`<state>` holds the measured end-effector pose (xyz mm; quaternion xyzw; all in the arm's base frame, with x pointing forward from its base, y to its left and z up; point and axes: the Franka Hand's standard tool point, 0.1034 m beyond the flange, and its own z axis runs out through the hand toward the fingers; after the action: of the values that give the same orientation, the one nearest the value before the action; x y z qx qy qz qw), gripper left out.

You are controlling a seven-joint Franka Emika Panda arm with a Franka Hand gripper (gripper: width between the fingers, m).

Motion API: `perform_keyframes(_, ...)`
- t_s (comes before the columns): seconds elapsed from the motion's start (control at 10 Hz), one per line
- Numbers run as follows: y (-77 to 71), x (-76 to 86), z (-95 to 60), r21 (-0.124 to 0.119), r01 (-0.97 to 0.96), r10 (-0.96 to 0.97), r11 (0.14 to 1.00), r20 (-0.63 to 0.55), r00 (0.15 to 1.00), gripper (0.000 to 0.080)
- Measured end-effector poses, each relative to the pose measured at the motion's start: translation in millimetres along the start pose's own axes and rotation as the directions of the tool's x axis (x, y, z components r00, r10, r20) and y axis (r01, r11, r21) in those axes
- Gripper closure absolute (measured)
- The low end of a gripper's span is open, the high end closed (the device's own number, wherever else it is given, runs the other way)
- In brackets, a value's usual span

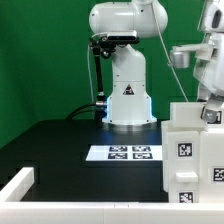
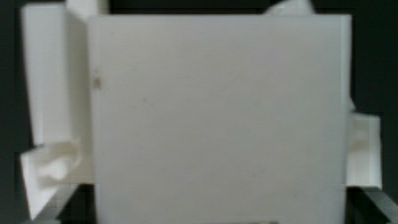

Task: Assemble cabinet

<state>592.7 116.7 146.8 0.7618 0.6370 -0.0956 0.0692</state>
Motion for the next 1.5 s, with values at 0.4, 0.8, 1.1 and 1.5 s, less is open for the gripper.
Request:
perform_keyframes(0.4, -6.8, -1.2, 0.5, 0.072, -0.471, 0.468, 0.879, 0.060, 0.882, 0.0241)
perform_keyframes(0.8, -7.3, -0.5, 0.8, 0.095, -0.677, 0.672, 0.730, 0.082, 0.736, 0.0241)
perform_keyframes(1.1, -8.9, 0.7, 1.2, 0.132, -0.881, 0.877, 0.454, 0.110, 0.468, 0.0241)
perform_keyframes(1.5, -7.5, -3.9, 3.5, 0.200, -0.976, 0.974, 0.082, 0.189, 0.121, 0.0241)
